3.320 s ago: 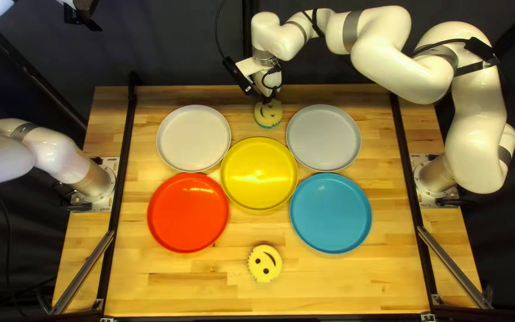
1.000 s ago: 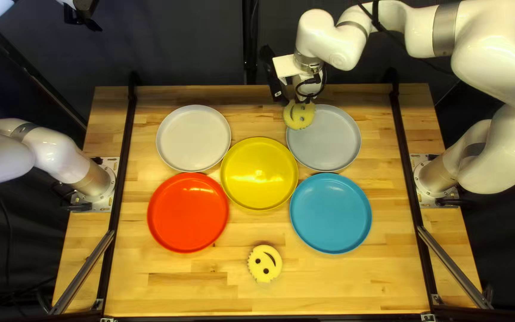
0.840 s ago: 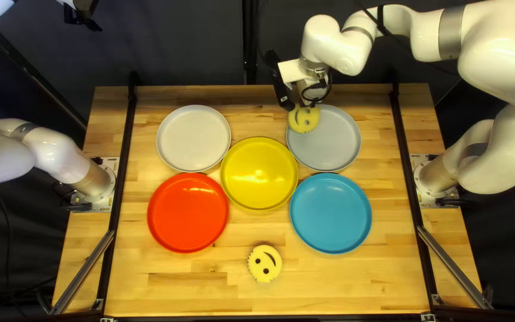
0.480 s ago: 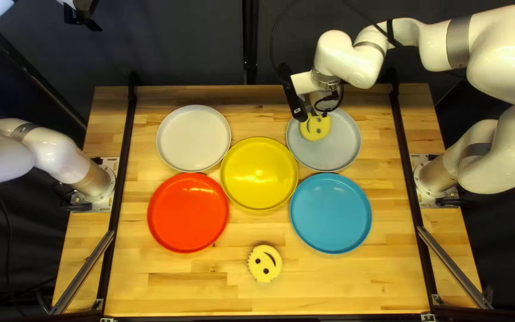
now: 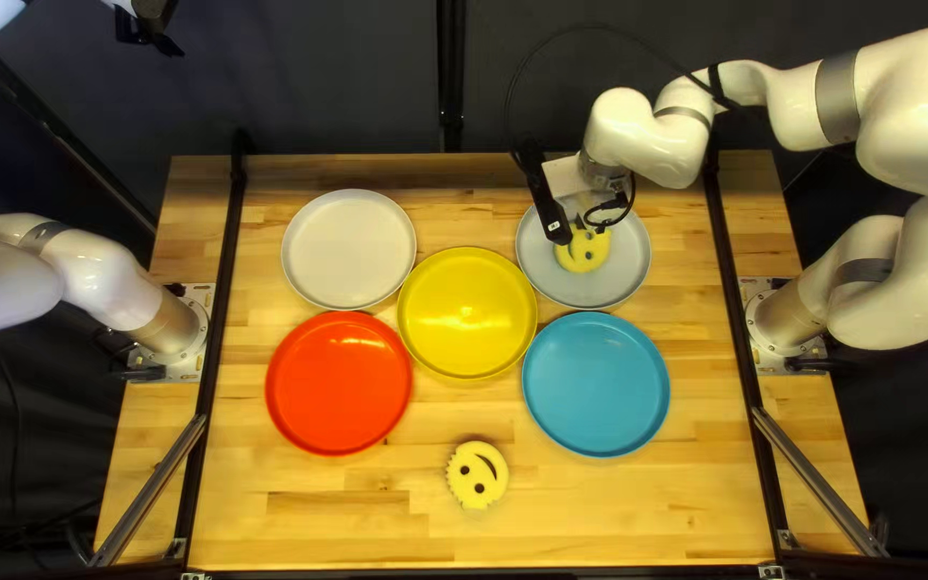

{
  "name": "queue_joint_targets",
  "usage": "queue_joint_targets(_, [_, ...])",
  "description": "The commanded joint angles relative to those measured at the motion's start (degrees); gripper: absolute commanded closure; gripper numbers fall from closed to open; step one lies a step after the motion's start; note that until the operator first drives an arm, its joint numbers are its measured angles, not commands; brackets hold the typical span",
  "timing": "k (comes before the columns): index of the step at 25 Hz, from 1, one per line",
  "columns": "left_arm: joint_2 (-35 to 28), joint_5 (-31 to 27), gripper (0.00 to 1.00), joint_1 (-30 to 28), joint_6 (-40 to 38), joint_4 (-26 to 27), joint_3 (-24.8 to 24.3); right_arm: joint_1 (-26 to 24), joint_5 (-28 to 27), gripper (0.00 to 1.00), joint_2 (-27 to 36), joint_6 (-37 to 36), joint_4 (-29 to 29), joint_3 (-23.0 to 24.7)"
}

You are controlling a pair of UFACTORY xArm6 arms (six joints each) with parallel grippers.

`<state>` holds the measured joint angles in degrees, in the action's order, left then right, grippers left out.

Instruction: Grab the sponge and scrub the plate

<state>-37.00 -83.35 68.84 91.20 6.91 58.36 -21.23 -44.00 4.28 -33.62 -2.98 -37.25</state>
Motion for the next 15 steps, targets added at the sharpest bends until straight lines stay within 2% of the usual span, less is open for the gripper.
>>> queue_joint_targets(1, [0.00, 0.00, 0.00, 0.00, 0.00, 0.00, 0.00, 1.84, -0.41, 1.00, -0.53, 1.05, 0.43, -0.47])
queue_joint_targets(7, [0.00, 0.00, 0.00, 0.00, 0.00, 0.00, 0.00, 2.40, -0.31, 1.00, -2.93, 0.72, 0.55, -2.07])
queue_joint_targets(15, [0.00, 0.00, 0.00, 0.00, 0.00, 0.00, 0.00, -2.43, -0.76, 1.00, -8.18, -3.46, 0.38, -7.15])
